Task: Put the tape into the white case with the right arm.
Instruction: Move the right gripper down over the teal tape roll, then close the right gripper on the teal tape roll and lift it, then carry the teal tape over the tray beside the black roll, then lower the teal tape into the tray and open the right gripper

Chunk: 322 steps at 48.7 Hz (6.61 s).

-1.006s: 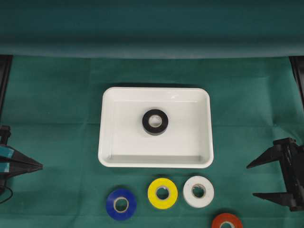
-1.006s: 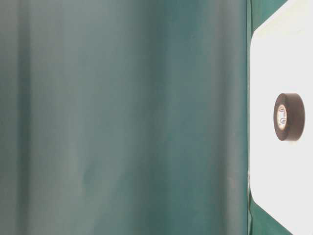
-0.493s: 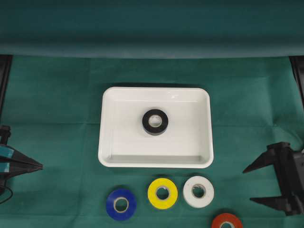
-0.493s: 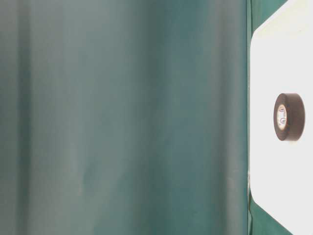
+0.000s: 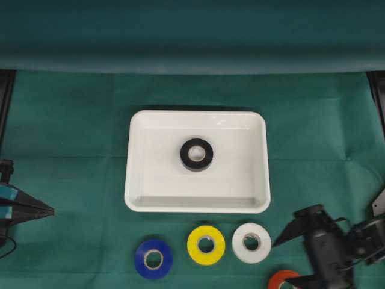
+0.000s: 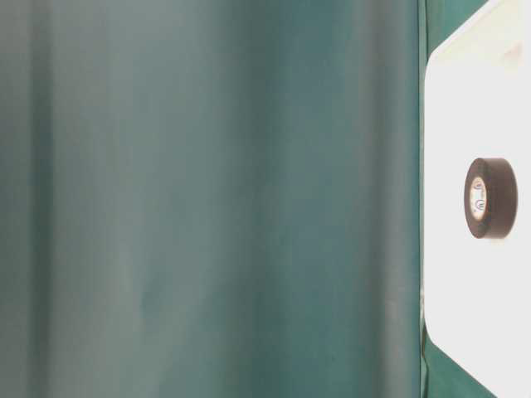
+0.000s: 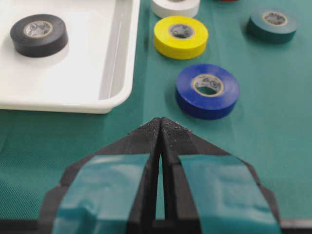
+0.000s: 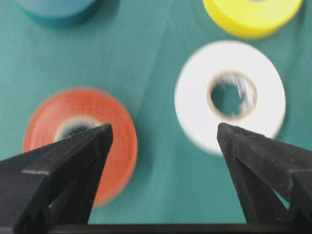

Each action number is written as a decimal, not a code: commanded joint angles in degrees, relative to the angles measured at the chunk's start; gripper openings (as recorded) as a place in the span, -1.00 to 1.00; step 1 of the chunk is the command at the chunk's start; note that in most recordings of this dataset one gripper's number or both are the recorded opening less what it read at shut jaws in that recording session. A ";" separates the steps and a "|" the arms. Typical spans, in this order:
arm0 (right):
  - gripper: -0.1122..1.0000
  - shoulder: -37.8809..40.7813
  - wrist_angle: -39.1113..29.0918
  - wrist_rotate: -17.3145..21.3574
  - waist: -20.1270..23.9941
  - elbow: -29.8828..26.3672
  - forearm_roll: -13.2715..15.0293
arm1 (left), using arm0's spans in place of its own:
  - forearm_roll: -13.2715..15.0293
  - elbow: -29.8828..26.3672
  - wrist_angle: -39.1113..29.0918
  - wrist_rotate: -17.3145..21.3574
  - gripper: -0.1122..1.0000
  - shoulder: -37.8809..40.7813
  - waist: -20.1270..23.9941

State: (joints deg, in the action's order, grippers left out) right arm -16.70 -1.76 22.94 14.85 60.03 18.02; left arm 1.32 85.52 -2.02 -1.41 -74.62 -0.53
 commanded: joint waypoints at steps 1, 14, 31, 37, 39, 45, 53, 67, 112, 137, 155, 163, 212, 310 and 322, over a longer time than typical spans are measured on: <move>0.52 2.99 1.23 -0.18 0.70 -3.87 0.09 | 0.09 -0.70 0.26 0.00 -0.79 0.44 -0.09; 0.52 11.43 1.23 -0.09 2.55 -11.16 0.00 | 0.09 -0.53 0.35 0.00 -0.79 0.53 -0.09; 0.53 19.07 0.97 0.35 4.22 -18.98 0.09 | 0.09 -0.53 0.35 0.00 -0.80 0.44 -0.09; 0.53 20.13 0.97 0.35 4.48 -20.21 0.09 | 0.09 -0.53 0.35 0.00 -0.79 0.53 -0.09; 0.53 20.30 0.88 0.44 4.48 -20.48 0.09 | 0.18 -0.53 0.26 0.00 -0.79 0.44 -0.09; 0.53 20.57 0.88 0.44 4.57 -20.92 0.09 | 0.09 -0.53 0.26 0.00 -0.80 0.53 -0.09; 0.53 20.65 0.88 0.53 4.66 -21.01 0.09 | 0.09 -0.53 0.35 0.00 -0.80 0.53 -0.09; 0.53 22.85 0.88 0.62 5.45 -22.41 0.09 | 0.09 -0.53 0.35 0.00 -0.79 0.44 -0.09; -0.34 27.51 -4.57 0.62 5.45 -26.46 0.00 | 0.09 -0.53 0.35 0.00 -0.79 0.53 -0.09; -0.78 26.10 -7.47 1.49 5.62 -28.21 -0.26 | 0.09 -0.53 0.26 0.00 -0.80 0.44 -0.09; -0.79 21.27 -16.88 5.63 5.80 -30.76 0.00 | 0.18 -0.53 0.35 0.00 -0.79 0.44 -0.09; -0.79 21.27 -17.23 5.71 4.92 -30.41 0.00 | 0.18 -0.53 0.26 0.00 -0.80 0.53 -0.09; -0.79 13.10 -21.01 5.10 -22.24 -23.82 6.33 | 0.09 -0.44 0.26 0.00 -0.80 0.44 -0.09; 0.54 10.90 -15.56 5.36 -36.21 -17.31 11.87 | 0.09 -0.44 0.26 0.00 -0.79 0.53 -0.09; 0.54 2.11 -12.74 5.71 -36.04 -8.17 11.87 | 0.09 -0.44 0.26 0.00 -0.80 0.53 -0.09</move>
State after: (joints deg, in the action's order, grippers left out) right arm -10.81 -16.17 28.56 -21.27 49.83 29.71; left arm 1.32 85.69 -2.02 -1.41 -74.53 -0.53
